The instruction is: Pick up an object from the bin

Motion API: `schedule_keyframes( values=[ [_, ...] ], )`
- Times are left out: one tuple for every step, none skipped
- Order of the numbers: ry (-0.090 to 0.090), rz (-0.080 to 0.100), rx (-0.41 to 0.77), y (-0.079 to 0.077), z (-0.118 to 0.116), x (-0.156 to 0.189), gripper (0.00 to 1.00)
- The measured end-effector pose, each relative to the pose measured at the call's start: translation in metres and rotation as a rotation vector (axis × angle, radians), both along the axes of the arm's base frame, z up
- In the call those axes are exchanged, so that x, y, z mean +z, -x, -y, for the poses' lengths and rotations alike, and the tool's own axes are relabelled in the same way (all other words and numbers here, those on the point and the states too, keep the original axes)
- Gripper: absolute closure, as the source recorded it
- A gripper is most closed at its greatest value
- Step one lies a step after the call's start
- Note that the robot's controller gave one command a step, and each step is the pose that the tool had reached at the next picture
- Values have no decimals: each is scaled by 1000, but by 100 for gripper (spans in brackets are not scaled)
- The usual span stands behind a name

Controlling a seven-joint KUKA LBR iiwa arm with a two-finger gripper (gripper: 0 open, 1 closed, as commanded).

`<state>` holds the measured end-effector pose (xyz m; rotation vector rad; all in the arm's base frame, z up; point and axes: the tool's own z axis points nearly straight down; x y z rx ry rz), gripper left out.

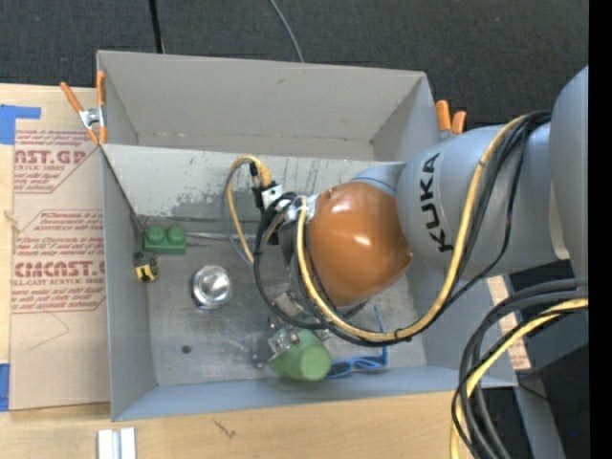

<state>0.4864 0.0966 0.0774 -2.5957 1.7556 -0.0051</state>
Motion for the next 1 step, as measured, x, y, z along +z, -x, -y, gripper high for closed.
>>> schedule_keyframes(
  values=[
    [0,3,3,-1,-2,1,100]
  ],
)
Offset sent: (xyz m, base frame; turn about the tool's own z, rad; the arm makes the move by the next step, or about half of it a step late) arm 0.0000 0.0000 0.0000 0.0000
